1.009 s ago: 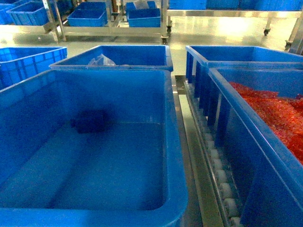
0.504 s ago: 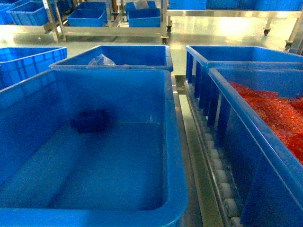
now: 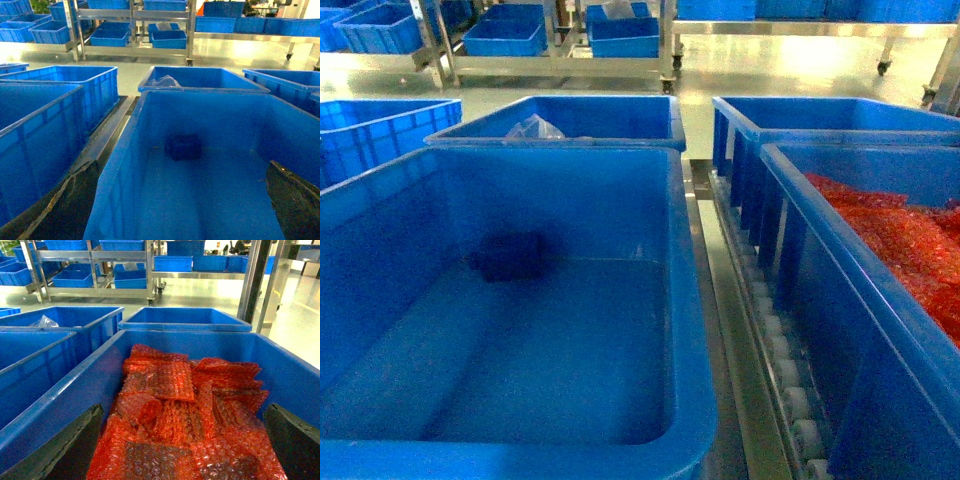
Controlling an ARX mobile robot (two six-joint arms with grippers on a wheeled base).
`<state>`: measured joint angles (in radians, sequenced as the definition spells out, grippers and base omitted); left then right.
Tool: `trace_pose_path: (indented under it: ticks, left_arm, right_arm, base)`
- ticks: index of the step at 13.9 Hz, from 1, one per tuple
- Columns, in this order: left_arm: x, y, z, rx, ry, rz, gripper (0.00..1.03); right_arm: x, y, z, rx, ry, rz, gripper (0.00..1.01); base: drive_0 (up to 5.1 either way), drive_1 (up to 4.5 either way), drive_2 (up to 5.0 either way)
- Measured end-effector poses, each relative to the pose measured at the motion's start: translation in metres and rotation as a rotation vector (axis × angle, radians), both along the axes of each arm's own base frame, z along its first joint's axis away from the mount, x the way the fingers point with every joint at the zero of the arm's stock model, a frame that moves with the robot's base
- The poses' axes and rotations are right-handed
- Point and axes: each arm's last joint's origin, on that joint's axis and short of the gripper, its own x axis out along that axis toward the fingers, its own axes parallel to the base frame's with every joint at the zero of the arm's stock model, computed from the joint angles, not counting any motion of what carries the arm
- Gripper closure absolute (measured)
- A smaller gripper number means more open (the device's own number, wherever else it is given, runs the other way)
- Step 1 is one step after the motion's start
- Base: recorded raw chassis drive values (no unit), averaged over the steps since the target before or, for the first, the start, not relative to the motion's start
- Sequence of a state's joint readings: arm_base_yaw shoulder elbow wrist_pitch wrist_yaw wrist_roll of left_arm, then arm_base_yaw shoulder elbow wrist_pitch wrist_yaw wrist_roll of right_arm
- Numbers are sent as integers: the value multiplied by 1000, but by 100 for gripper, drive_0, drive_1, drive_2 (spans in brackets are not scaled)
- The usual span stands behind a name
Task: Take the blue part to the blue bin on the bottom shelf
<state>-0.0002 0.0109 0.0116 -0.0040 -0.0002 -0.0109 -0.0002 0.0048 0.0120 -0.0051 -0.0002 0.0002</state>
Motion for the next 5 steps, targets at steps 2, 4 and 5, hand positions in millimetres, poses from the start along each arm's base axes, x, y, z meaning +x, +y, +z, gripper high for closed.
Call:
trace_pose_path:
  ticks: [2, 4, 5]
  left_arm:
    - [0, 0, 0, 0, 0, 0, 5]
    - [0, 0, 0, 0, 0, 0, 5]
    - [0, 0, 0, 0, 0, 0, 5]
  right_arm:
    - [0, 0, 0, 0, 0, 0, 3]
    - [0, 0, 0, 0, 0, 0, 3]
    - [0, 0, 0, 0, 0, 0, 3]
  base:
    - [0, 0, 0]
    - [0, 0, 0]
    - [0, 0, 0]
